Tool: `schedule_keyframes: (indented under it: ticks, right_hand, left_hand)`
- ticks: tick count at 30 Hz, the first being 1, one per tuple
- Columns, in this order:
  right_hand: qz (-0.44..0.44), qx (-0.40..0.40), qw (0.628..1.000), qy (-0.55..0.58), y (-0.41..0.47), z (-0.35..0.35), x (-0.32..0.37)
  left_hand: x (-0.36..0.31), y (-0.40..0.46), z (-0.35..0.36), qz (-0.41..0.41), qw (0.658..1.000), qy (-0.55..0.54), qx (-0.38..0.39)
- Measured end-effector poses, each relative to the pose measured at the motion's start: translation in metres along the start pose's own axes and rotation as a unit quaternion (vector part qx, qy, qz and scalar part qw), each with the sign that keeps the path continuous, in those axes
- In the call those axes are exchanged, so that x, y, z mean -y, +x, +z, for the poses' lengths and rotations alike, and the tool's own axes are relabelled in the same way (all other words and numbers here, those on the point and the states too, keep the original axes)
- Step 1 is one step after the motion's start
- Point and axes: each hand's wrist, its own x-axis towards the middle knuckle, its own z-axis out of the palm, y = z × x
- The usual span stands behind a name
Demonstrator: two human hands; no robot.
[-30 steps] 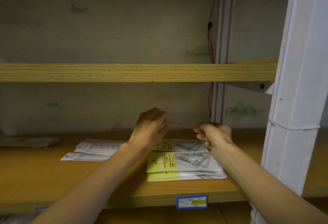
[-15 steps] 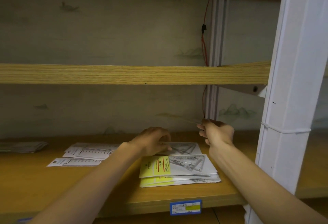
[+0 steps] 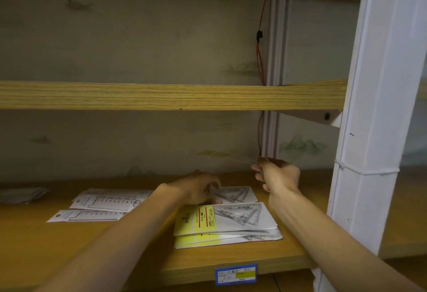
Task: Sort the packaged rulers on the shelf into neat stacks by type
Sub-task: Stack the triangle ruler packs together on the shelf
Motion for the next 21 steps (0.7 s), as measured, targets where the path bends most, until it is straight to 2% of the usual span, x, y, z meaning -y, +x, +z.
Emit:
schedule_keyframes:
  ticks: [11, 21]
  right_hand:
    - [0.007, 0.004, 1.0, -0.005, 0.0027, 0.0032, -0.0059]
    - [0.01, 0.002, 1.0, -0.006, 0.0017, -0.0007, -0.0068]
  left_hand:
    - [0.0018, -0.0002, 0.0003, -0.032, 0.999, 0.014, 0.021]
    - [-0.0062, 0.0021, -0.0006, -0.015, 1.0, -0.012, -0.004]
